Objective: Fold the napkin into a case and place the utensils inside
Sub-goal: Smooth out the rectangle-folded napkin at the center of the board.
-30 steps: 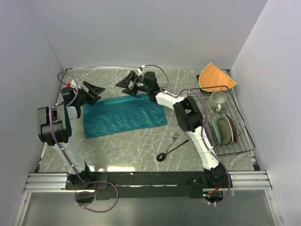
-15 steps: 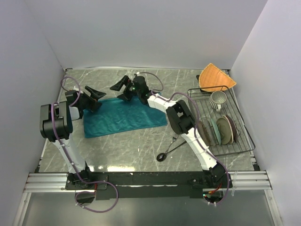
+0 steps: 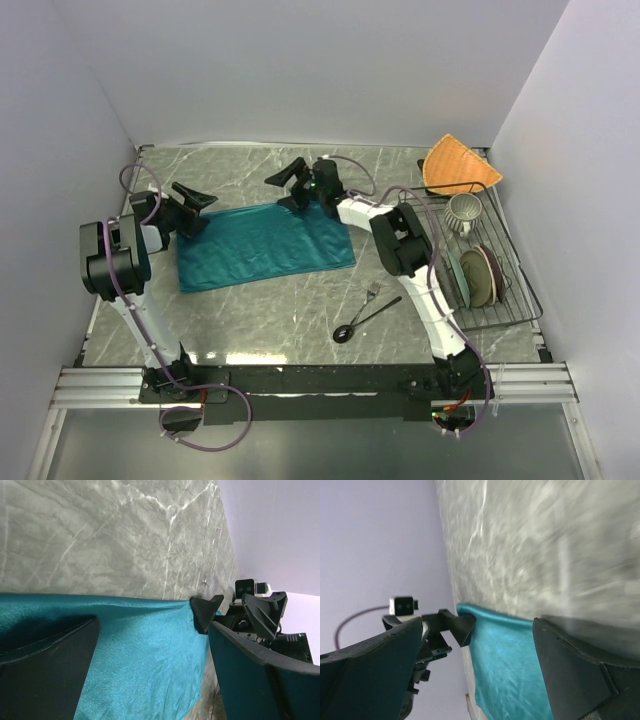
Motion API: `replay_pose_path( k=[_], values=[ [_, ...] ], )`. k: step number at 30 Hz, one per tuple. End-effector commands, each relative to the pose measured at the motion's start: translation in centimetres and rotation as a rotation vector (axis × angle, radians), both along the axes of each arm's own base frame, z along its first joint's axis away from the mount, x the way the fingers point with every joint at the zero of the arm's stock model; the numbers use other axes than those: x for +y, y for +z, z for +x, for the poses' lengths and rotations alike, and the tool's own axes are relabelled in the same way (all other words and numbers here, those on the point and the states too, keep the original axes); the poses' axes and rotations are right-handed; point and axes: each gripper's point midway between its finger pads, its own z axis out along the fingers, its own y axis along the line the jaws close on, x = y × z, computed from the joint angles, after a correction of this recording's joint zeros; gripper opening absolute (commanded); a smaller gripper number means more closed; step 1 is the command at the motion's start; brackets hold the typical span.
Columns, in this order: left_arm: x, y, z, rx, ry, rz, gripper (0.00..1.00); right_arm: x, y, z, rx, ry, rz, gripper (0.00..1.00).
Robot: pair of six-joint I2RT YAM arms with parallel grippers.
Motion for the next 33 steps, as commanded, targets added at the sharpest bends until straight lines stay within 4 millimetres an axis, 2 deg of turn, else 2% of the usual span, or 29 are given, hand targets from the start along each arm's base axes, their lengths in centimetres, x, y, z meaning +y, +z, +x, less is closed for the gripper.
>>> replay_pose_path(
  k=[1, 6, 7, 11, 16, 22, 24, 25, 26, 28, 29, 30, 31, 32, 33],
  values=[
    [1.6, -3.9, -1.1, 0.126, 0.043, 0.029, 0.99, -5.0, -3.7, 1.2, 0.111, -0.106, -0.109, 1.0],
    [2.0, -4.3, -1.1, 0.141, 0.048, 0.019, 0.99, -7.5, -3.6, 1.7, 0.119, -0.122, -0.11, 1.0],
    [2.2, -4.3, -1.1, 0.143, 0.052, 0.016, 0.99, -8.2, -4.1, 1.7, 0.123, -0.125, -0.12, 1.0],
    [2.3, -4.5, -1.2, 0.149, 0.057, 0.006, 0.99, -11.2, -3.8, 2.5, 0.133, -0.161, -0.129, 1.0],
    [2.1, -4.7, -1.5, 0.156, 0.048, -0.004, 0.99, -13.5, -4.1, 2.6, 0.122, -0.167, -0.137, 1.0],
    [1.8, -4.4, -1.4, 0.134, 0.025, -0.008, 0.99, -16.1, -3.7, 4.1, 0.062, -0.181, -0.163, 1.0],
    [1.3, -3.1, -0.9, 0.083, -0.012, -0.018, 0.99, -15.9, -2.7, 4.2, 0.026, -0.152, -0.151, 0.98],
    [0.7, -2.3, -0.6, 0.058, -0.035, -0.012, 0.99, -15.7, -1.6, 4.5, -0.029, -0.133, -0.148, 0.98],
    [0.5, -0.4, 0.0, -0.004, -0.071, 0.022, 0.99, -15.3, 0.0, 4.4, -0.068, -0.098, -0.128, 0.97],
    [-0.2, 1.3, 0.3, -0.031, -0.118, 0.074, 0.99, -14.8, 2.3, 4.5, -0.143, -0.06, -0.126, 0.96],
    [-0.1, 3.7, 0.9, -0.099, -0.143, 0.14, 0.99, -14.7, 4.2, 4.4, -0.182, -0.041, -0.125, 0.96],
    [0.0, 4.6, 1.0, -0.114, -0.149, 0.161, 0.99, -14.2, 5.9, 4.2, -0.217, -0.012, -0.125, 0.96],
    [0.1, 4.7, 0.6, -0.082, -0.153, 0.167, 0.99, -14.4, 5.9, 3.8, -0.224, 0.013, -0.165, 0.96],
    [0.6, 6.5, 0.8, -0.116, -0.156, 0.216, 0.99, -14.5, 7.9, 3.4, -0.262, 0.022, -0.178, 1.0],
    [1.0, 6.8, 0.7, -0.107, -0.146, 0.236, 0.99, -14.9, 8.1, 3.1, -0.288, 0.028, -0.222, 1.0]
  ],
)
